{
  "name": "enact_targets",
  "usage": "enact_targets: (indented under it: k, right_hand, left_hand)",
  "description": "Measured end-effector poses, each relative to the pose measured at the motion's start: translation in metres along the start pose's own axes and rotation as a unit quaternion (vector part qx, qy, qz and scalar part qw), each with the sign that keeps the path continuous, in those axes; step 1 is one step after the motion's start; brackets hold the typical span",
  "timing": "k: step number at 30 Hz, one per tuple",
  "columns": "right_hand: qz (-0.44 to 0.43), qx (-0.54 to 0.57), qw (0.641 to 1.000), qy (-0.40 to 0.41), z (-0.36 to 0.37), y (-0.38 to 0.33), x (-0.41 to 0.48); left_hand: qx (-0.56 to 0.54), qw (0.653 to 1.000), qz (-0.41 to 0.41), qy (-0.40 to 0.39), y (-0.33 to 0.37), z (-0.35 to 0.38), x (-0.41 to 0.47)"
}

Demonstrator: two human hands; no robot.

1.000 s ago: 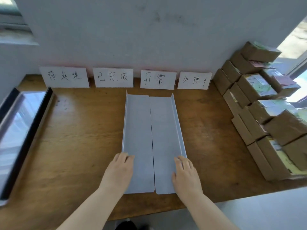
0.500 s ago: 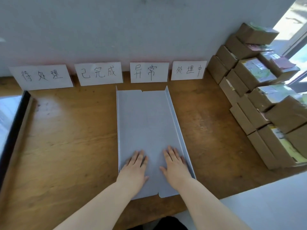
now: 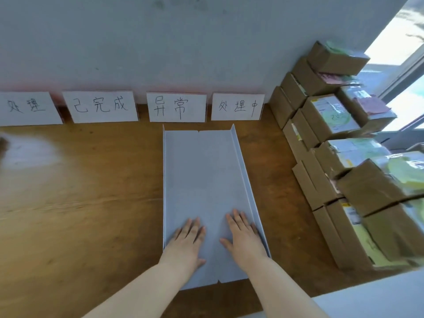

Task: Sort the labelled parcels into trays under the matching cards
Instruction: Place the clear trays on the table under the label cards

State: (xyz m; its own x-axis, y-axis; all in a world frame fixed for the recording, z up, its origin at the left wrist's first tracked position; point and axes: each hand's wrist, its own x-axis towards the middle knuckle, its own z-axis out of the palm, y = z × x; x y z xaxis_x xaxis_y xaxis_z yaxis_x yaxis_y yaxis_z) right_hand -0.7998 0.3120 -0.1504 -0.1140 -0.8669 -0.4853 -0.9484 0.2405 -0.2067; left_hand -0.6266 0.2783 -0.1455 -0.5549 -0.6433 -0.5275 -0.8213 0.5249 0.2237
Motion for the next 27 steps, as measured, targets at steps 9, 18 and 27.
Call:
enact_targets:
  k: [9,18,27]
  right_hand:
    - [-0.006,0.030,0.999,-0.019,-0.032,0.095,0.016]
    - [-0.007,0.033,0.999,0.023,-0.036,0.132,0.016]
    - [-0.008,0.030,0.997,0.069,-0.031,0.142,0.016]
  left_hand:
    - [-0.011,1.000,-0.011,0.006,0.088,-0.008,0.048]
    - [-0.019,0.999,-0.026,0.003,0.122,-0.021,0.079]
    - [-0.002,1.000,-0.025,-0.011,0.132,-0.026,0.093]
